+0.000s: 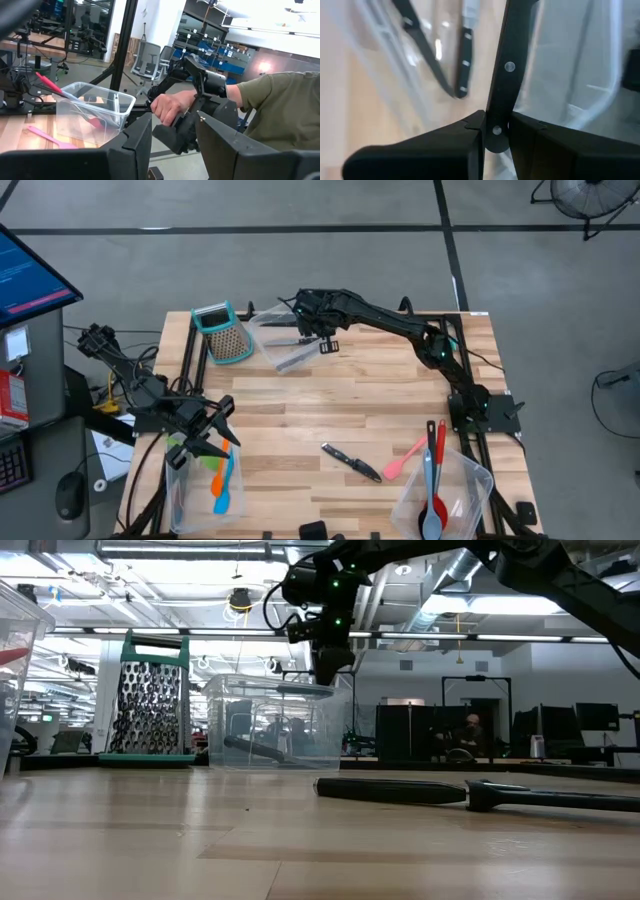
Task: Pick & Place Kitchen Items
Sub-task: Put the black knife into the top transparent bin
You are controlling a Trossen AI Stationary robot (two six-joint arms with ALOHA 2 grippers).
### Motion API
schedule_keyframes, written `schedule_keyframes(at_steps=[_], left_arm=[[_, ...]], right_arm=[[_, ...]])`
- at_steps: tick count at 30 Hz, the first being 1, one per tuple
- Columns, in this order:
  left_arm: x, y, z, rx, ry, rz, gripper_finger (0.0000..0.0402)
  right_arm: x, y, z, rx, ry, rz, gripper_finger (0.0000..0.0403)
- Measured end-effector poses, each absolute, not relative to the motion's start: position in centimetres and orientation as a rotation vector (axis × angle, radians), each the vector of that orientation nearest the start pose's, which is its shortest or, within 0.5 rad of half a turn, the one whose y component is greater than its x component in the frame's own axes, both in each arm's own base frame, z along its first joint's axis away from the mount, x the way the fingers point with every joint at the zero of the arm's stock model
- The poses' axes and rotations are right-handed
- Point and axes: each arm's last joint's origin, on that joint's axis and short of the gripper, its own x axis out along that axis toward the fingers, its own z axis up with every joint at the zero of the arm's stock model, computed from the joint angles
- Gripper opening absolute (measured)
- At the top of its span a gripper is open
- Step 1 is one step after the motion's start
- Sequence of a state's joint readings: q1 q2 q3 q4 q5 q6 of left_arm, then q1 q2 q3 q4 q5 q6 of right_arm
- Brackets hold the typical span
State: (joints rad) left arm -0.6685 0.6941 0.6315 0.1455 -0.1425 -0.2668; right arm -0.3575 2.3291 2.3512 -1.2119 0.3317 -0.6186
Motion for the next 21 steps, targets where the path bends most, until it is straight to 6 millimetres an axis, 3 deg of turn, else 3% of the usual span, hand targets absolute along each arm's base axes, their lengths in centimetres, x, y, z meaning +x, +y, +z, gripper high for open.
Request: schedule_keyframes(at_steps=[12, 21], left_arm=[[12.9, -9.7, 32.5, -0.294, -0.008, -0.529, 0.0131], [12.9, -9.7, 32.5, -0.293, -0.007, -0.529, 0.0131]], right_arm=[[45.6, -18.5, 23.7, -0.469, 1.422, -0.187, 0.0044], [45.8, -18.7, 23.6, -0.500, 1.424, -0.223, 0.0059]])
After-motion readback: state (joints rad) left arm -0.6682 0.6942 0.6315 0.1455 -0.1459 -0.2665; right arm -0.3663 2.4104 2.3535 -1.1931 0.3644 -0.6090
